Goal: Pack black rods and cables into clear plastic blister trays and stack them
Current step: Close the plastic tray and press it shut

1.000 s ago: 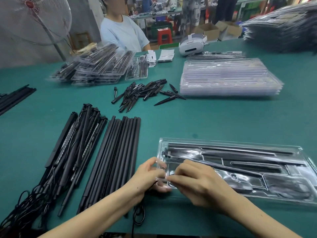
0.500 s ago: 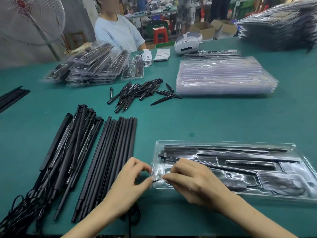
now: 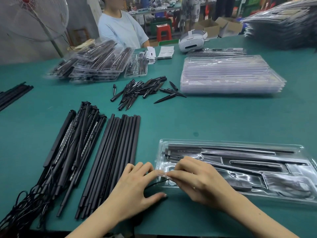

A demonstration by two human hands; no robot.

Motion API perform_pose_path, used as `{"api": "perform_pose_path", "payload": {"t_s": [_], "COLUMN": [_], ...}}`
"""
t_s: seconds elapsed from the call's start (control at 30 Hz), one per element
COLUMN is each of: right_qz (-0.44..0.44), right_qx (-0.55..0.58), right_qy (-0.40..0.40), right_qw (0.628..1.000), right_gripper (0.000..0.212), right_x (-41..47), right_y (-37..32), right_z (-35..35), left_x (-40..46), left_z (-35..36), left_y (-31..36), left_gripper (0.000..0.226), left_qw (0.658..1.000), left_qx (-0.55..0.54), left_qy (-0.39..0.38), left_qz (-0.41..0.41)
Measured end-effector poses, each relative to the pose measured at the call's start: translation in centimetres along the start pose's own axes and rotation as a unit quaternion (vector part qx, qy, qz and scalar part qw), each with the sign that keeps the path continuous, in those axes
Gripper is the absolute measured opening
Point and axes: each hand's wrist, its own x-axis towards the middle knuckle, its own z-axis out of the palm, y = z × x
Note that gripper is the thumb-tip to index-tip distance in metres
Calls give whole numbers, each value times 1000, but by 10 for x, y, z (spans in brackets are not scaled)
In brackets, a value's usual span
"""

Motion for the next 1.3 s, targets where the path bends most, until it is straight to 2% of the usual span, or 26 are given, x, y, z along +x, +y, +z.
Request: {"api": "perform_pose_path", "payload": {"t_s": [0.2, 0.33, 0.6, 0.7, 0.8, 0.87, 0.93, 1.07, 1.23, 1.3], "right_qz": [6, 9, 6, 3, -13, -21, -27, -29, -41, -39], "right_qx": [-13, -15, -23, -22, -22, -20, -28, -37, -42, -44], "right_qy": [-7, -1, -11, -12, -18, -29, -43, -51, -51, -52], "right_qw": [1000, 1000, 1000, 1000, 1000, 999, 998, 998, 997, 997], "right_gripper": [11, 14, 10, 10, 20, 27, 24, 19, 25, 25], "right_x": [-2, -3, -4, -4, -4, -5, -8, -14, -17, -18], "right_y": [0, 0, 0, 0, -3, -4, -4, -4, -6, -6], "right_z": [2, 3, 4, 3, 0, -2, -4, -8, -10, -11], "left_x": [8, 12, 13, 4, -17, -30, -39, -47, -49, -50], "left_z": [1, 2, -2, -5, -10, -15, -19, -24, -29, -30], "left_y": [-2, -4, 2, -2, -13, -22, -27, -34, -41, -41], "left_gripper": [33, 32, 35, 43, 48, 39, 34, 29, 22, 21], "left_qw": [998, 997, 998, 994, 979, 983, 988, 994, 993, 991], "left_qx": [22, 19, 41, -54, -170, -154, -133, -79, -76, -107], "left_qy": [19, 16, -39, -88, -65, -46, -40, -67, -90, -68], "left_qz": [56, 73, 33, -24, -93, -87, -63, -45, -22, -38]}}
